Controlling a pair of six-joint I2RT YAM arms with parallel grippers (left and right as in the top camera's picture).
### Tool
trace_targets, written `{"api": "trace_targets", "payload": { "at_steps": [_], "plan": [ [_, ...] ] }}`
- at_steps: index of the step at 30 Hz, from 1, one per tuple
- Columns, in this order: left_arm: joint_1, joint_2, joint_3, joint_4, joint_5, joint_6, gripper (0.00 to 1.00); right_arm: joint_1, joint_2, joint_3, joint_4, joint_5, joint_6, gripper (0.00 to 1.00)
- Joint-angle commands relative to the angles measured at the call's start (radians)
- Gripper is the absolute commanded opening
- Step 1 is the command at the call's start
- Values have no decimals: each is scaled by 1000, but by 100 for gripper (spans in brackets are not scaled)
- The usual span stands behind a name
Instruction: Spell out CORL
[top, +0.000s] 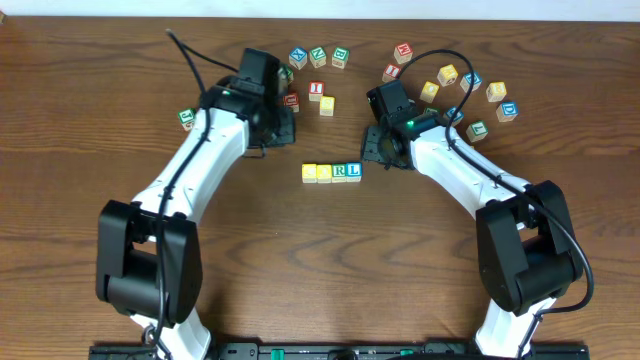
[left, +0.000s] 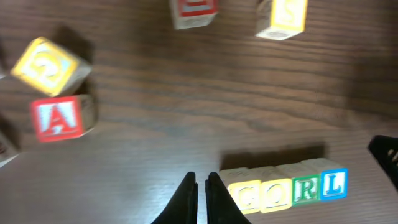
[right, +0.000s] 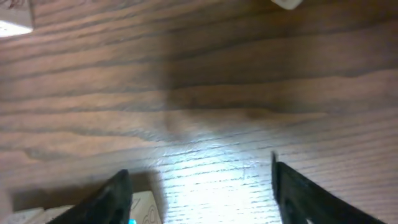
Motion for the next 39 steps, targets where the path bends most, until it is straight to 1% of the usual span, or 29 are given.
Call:
{"api": "trace_targets", "payload": {
  "at_steps": [1,3,10,15,20,24,28,39],
  "plan": [
    [-29,60,29,31,-21,1,8,0,-26,-18,1,37,12,76],
    [-43,81,29,55,-21,2,7,0,-26,-23,5,38,11,80],
    [-93,129,29,119,-43,2,7,0,-26,-74,65,37,12,80],
    [-114,150,29,107,-43,1,8,0,-26,-79,77,37,12,82],
    [-118,165,25,89,-45,-2,7,0,-26,-79,79,37,12,86],
    [-118,165,19,89,-66,-11,8,0,-26,-79,78,37,12,86],
    [-120,165,15,88,-65,-44,7,0,-26,-79,79,37,12,86],
    [-121,165,-19,89,-65,-43,7,0,-26,-79,79,37,12,86]
  ]
}}
